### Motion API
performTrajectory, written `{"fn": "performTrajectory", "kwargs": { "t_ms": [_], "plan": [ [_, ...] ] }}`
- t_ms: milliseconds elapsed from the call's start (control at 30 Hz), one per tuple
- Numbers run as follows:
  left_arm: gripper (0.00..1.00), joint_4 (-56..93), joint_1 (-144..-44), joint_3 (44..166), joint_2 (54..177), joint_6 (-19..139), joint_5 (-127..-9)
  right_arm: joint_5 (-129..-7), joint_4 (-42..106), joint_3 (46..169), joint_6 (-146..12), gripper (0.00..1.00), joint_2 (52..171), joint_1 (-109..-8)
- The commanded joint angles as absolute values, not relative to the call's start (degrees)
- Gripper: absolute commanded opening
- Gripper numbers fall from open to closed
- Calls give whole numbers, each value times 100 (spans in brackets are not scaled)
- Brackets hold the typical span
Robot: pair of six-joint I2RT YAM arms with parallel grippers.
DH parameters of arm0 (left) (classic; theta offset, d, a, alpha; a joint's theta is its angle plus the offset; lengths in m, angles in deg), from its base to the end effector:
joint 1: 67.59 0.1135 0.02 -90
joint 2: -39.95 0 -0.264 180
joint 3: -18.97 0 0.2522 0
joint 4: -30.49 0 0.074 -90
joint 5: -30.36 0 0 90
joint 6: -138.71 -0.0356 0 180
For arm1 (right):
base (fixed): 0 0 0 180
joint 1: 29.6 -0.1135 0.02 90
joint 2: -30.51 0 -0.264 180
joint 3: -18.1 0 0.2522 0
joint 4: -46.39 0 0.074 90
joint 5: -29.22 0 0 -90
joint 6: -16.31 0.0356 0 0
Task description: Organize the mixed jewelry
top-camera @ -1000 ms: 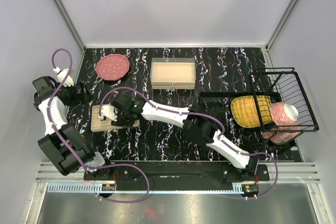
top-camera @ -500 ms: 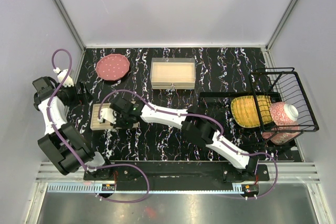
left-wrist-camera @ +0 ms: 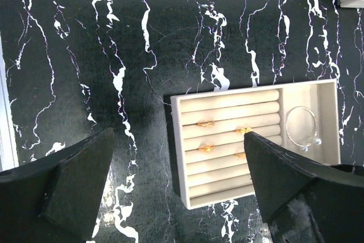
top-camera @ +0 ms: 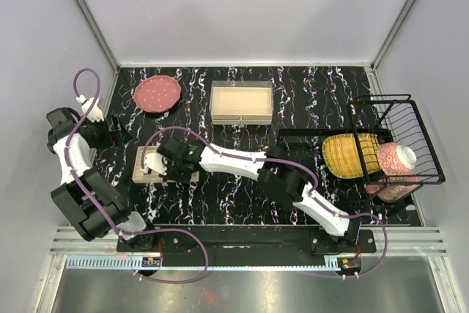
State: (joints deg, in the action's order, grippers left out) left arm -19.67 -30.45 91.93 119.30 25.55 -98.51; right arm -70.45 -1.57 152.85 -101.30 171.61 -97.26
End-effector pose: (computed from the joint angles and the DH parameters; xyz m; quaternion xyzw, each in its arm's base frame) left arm 0.2350 0.1500 0.2600 -0.0149 0.9081 -0.1392 0.3947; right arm 0.1996 0.5015 0.1628 -0.7182 0.6201 0.1799 0.2594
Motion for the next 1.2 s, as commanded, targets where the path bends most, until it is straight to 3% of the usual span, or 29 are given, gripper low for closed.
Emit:
{"fn": "performTrajectory", "kwargs": {
  "t_ms": [0,267,567,867,1167],
  "plan": [
    [99,-1939,-3006,9583,12037,2480,-10200,-6869,-649,14929,-10067,0,16342,-9798],
    [99,-2044,-3313,9970,12107,2717,-10368,-6535,-648,13813,-10049,0,15129,-9789],
    [99,-1975,-4939,11050,12599,3358,-9735,-6148,-429,12372,-9926,0,13652,-9640],
    [99,-1825,-6300,12939,13978,4097,-9357,-6121,-69,11228,-10172,0,12615,-9139],
    [99,-1886,-6961,15469,15832,5151,-9321,-6323,292,10561,-10453,0,12069,-8515]
  ]
}}
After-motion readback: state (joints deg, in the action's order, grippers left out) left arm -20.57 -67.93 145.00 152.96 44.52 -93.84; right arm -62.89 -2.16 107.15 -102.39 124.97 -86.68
